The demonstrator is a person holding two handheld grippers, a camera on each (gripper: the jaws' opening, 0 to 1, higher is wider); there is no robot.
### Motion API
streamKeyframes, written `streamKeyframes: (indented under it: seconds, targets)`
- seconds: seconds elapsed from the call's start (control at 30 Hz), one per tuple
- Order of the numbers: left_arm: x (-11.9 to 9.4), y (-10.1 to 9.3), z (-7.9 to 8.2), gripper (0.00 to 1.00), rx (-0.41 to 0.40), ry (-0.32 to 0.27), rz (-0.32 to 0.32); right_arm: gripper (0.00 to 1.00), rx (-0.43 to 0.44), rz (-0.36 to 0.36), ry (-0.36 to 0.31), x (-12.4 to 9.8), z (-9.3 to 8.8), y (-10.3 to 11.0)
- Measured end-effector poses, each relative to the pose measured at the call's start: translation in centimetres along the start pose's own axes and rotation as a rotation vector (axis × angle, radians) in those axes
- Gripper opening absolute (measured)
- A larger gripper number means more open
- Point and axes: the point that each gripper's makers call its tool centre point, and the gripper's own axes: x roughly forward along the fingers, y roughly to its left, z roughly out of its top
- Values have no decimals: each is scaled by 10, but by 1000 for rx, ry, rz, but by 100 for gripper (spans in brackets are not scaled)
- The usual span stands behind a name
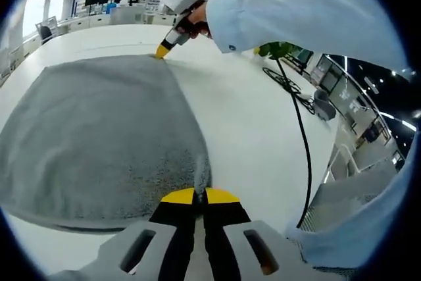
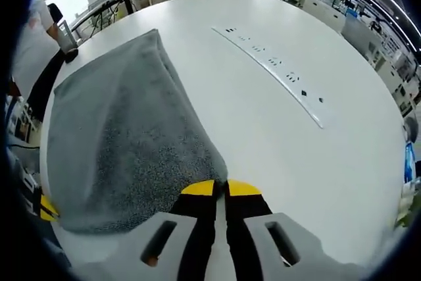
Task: Fold the towel on the table until its edges align and the towel forms a compact rectangular stack.
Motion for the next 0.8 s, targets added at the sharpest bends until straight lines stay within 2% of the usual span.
streamKeyframes:
  seconds: [0.4, 0.53, 0.8]
  targets:
    - [9, -14, 3, 3, 0, 7, -34, 2, -6, -13, 15, -2, -11, -15]
    - [11, -18, 3, 3, 5, 7, -40, 2, -2, -15, 18, -9, -17, -10]
    - [9, -19, 2, 2, -12, -1, -40, 1, -7, -19, 19, -9, -17, -16]
